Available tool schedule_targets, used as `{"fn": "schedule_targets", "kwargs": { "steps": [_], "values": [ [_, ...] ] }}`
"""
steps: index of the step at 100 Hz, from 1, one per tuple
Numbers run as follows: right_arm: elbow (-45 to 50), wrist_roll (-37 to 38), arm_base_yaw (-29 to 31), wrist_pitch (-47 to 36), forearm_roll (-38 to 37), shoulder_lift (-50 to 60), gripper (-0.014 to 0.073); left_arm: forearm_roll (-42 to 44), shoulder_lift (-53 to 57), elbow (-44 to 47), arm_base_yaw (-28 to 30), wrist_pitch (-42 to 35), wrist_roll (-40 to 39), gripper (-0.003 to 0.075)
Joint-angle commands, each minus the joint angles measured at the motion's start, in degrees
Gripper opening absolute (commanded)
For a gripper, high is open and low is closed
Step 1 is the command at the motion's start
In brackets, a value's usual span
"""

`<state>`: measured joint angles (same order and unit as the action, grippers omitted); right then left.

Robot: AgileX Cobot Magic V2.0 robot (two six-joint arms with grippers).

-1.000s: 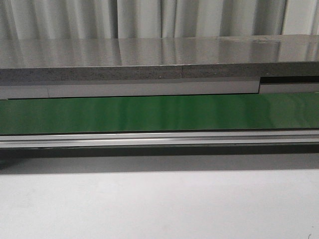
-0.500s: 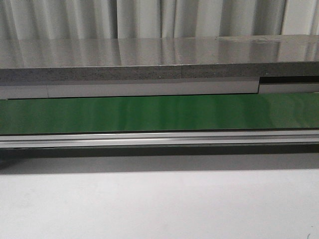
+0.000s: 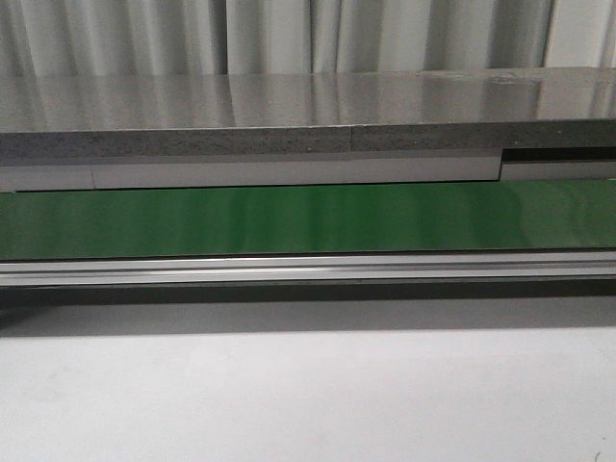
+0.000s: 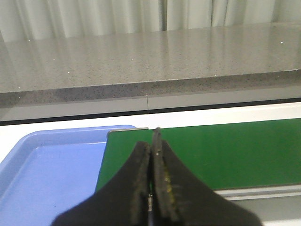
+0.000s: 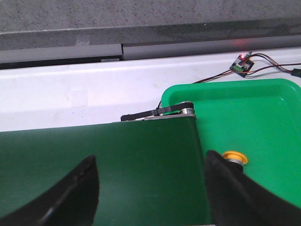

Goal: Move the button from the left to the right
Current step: 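Release the push button into the green tray and raise the right gripper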

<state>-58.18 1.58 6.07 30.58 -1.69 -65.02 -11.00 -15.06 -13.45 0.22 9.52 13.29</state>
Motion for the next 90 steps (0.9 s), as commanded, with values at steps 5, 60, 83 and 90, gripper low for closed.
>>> {"fn": "schedule_targets", "kwargs": {
  "steps": [5, 60, 83, 90],
  "values": [
    [6.91, 0.04, -0.09, -7.47, 0.15, 10.36, 0.0486, -0.69, -0.42, -1.68, -0.41, -4.87, -0.06, -0.0020],
    [28.81, 0.04, -0.09, -7.27, 0.15, 46.53, 0.0486, -0.69, -0.42, -1.68, -0.41, -4.87, -0.06, -0.0020],
    [28.81, 0.04, -0.09, -4.94, 0.15, 48.50, 0.0447, -0.69, -0.42, -1.68, -0.41, -4.87, -0.06, -0.0020],
    [28.81, 0.04, -0.09, -4.94, 0.15, 48.50, 0.0358, -0.69, -0.42, -1.68, -0.41, -4.87, -0.06, -0.0020]
  ]
}}
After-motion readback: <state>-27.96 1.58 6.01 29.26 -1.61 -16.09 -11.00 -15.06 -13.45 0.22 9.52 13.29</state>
